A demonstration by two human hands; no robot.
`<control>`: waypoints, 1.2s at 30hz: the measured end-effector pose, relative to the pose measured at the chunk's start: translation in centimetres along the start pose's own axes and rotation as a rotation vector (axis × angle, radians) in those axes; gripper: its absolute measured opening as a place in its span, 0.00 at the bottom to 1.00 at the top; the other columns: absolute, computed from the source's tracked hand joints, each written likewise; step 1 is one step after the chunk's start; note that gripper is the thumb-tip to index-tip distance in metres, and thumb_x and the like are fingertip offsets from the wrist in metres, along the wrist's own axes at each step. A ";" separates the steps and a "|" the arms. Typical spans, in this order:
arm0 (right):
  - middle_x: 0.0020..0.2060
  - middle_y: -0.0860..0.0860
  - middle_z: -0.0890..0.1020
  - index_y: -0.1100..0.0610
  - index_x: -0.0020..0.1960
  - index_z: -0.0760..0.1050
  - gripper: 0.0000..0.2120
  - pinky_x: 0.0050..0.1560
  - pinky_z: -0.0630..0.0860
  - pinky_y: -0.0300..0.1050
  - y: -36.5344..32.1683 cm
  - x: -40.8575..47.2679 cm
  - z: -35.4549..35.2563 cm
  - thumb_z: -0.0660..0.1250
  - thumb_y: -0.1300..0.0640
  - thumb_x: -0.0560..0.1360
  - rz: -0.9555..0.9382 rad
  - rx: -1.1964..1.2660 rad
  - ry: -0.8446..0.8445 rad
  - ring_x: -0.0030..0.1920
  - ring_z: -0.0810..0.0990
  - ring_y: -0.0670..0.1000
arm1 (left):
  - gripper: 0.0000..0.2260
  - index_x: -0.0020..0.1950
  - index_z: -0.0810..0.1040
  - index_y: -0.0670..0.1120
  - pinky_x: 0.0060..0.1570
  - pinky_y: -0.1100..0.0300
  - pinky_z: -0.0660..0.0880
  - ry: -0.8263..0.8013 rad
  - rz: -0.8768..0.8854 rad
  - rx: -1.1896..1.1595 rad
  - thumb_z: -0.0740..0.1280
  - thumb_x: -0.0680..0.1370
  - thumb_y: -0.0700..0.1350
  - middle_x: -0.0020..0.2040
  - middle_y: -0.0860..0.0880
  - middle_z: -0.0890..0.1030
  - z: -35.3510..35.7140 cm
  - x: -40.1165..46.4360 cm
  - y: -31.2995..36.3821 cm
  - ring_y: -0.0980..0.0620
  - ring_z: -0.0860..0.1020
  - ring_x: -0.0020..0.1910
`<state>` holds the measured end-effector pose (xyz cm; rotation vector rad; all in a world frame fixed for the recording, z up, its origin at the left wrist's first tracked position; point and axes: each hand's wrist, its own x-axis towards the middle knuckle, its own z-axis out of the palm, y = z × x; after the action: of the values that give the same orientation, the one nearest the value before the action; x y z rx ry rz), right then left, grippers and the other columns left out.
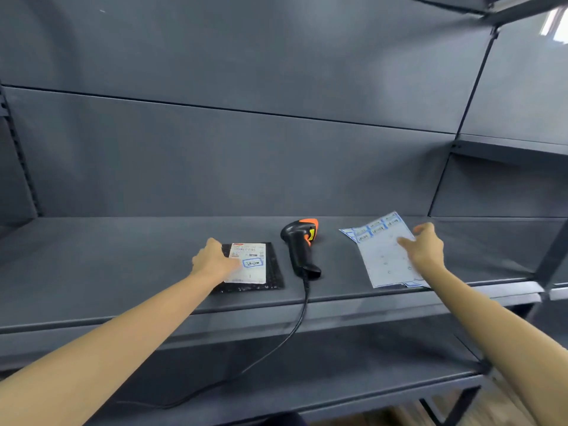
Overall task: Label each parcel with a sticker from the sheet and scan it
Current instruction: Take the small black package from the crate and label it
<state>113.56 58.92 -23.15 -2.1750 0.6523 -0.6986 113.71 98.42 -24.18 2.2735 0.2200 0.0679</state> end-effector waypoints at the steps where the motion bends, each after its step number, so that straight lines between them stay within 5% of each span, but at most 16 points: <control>1: 0.55 0.60 0.76 0.59 0.61 0.66 0.18 0.45 0.72 0.49 0.8 0.3 0.1 0.68 0.54 0.76 0.009 -0.046 -0.006 0.44 0.75 0.58 | 0.24 0.67 0.66 0.39 0.61 0.50 0.70 -0.014 0.012 -0.006 0.71 0.74 0.42 0.65 0.40 0.72 0.2 0.1 -0.3 0.41 0.68 0.65; 7: 0.60 0.62 0.73 0.63 0.62 0.65 0.23 0.60 0.65 0.54 2.5 0.3 1.9 0.66 0.48 0.76 -0.085 -0.557 -0.023 0.61 0.69 0.63 | 0.28 0.64 0.68 0.40 0.53 0.55 0.68 0.015 -0.004 -0.037 0.76 0.70 0.45 0.63 0.42 0.74 0.0 0.7 -1.1 0.45 0.72 0.59; 16: 0.63 0.58 0.74 0.62 0.65 0.67 0.19 0.70 0.59 0.54 1.0 -0.5 3.2 0.56 0.51 0.80 -0.250 -0.715 -0.073 0.67 0.68 0.57 | 0.29 0.64 0.72 0.40 0.57 0.57 0.72 0.177 0.067 -0.736 0.73 0.66 0.25 0.62 0.42 0.77 -0.3 -0.3 -1.7 0.48 0.75 0.60; 21: 0.69 0.56 0.70 0.60 0.72 0.62 0.23 0.73 0.52 0.55 -0.6 -1.9 4.2 0.55 0.50 0.81 -0.362 -0.681 -0.142 0.73 0.61 0.54 | 0.24 0.60 0.76 0.46 0.35 0.70 0.76 0.196 0.159 -0.951 0.70 0.69 0.25 0.51 0.43 0.82 -0.9 -1.4 -1.2 0.51 0.79 0.49; 25: 0.70 0.54 0.68 0.60 0.74 0.60 0.24 0.75 0.50 0.56 -2.0 -3.1 3.9 0.53 0.49 0.81 -0.430 -0.702 -0.154 0.73 0.61 0.54 | 0.19 0.57 0.78 0.47 0.45 0.61 0.79 0.162 0.193 -1.029 0.67 0.72 0.26 0.49 0.44 0.83 -1.0 -2.2 0.5 0.51 0.81 0.47; 31: 0.70 0.54 0.69 0.61 0.74 0.60 0.24 0.74 0.50 0.54 -1.6 -4.1 0.5 0.54 0.51 0.81 -0.442 -0.704 -0.074 0.72 0.62 0.54 | 0.15 0.51 0.78 0.45 0.36 0.73 0.75 0.074 0.285 -1.113 0.66 0.73 0.27 0.45 0.52 0.82 0.9 -3.7 5.2 0.67 0.81 0.38; 36: 0.68 0.55 0.71 0.61 0.72 0.62 0.22 0.73 0.52 0.53 2.4 -4.5 -4.2 0.55 0.52 0.81 -0.350 -0.751 -0.003 0.70 0.65 0.55 | 0.14 0.54 0.78 0.45 0.53 0.60 0.78 -0.072 0.317 -1.106 0.68 0.73 0.29 0.52 0.48 0.82 4.6 -5.5 9.3 0.54 0.81 0.51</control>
<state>106.99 58.32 -23.80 -3.0345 0.5953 -0.6937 110.09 88.07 -20.00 1.1828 -0.1930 0.2125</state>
